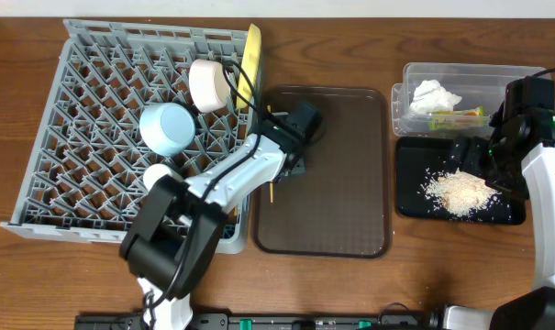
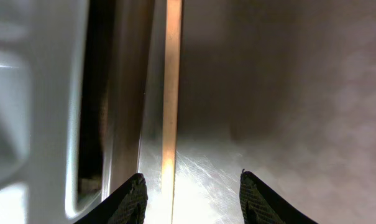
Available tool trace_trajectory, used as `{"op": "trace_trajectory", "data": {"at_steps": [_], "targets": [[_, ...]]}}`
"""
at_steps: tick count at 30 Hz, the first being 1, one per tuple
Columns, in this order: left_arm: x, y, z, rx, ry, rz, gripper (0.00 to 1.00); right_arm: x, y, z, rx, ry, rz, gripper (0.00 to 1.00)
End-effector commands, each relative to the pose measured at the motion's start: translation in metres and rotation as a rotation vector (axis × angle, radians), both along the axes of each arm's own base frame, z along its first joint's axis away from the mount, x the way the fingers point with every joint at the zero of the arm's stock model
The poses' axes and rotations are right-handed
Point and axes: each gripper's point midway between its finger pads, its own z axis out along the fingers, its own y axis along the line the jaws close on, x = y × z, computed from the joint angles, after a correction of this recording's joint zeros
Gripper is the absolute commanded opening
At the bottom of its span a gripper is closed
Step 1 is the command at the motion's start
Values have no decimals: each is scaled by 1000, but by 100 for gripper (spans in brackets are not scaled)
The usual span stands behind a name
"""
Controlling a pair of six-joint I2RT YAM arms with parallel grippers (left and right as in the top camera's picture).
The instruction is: Sort waste into correct bins and load items into the dishwasher
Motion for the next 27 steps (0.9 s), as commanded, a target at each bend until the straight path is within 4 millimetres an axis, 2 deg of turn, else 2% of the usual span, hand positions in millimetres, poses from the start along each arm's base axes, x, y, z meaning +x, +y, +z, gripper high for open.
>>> {"op": "trace_trajectory", "data": {"at_steps": [1, 5, 9, 13, 16, 19, 23, 27], "targets": [[4, 6, -10, 39, 0, 29, 49, 1, -2, 5, -7, -13, 4, 99], [1, 7, -22, 50, 30, 27, 49, 1, -2, 5, -7, -13, 4, 99], [-3, 4, -28, 41, 53, 22, 29, 1, -2, 5, -7, -12, 4, 99], [-7, -2, -29, 5, 78, 15, 15, 1, -2, 5, -7, -12, 4, 99], [-10, -5, -30, -14, 95, 8, 6, 0, -2, 5, -7, -11, 4, 99], [-13, -6, -29, -20, 111, 5, 6, 0, -2, 5, -6, -11, 4, 99], [-14, -6, -15, -28, 98, -17, 6, 0, -2, 5, -7, -10, 4, 99], [-13, -7, 19, -55, 43, -62, 6, 0, -2, 5, -6, -8, 5, 99]]}}
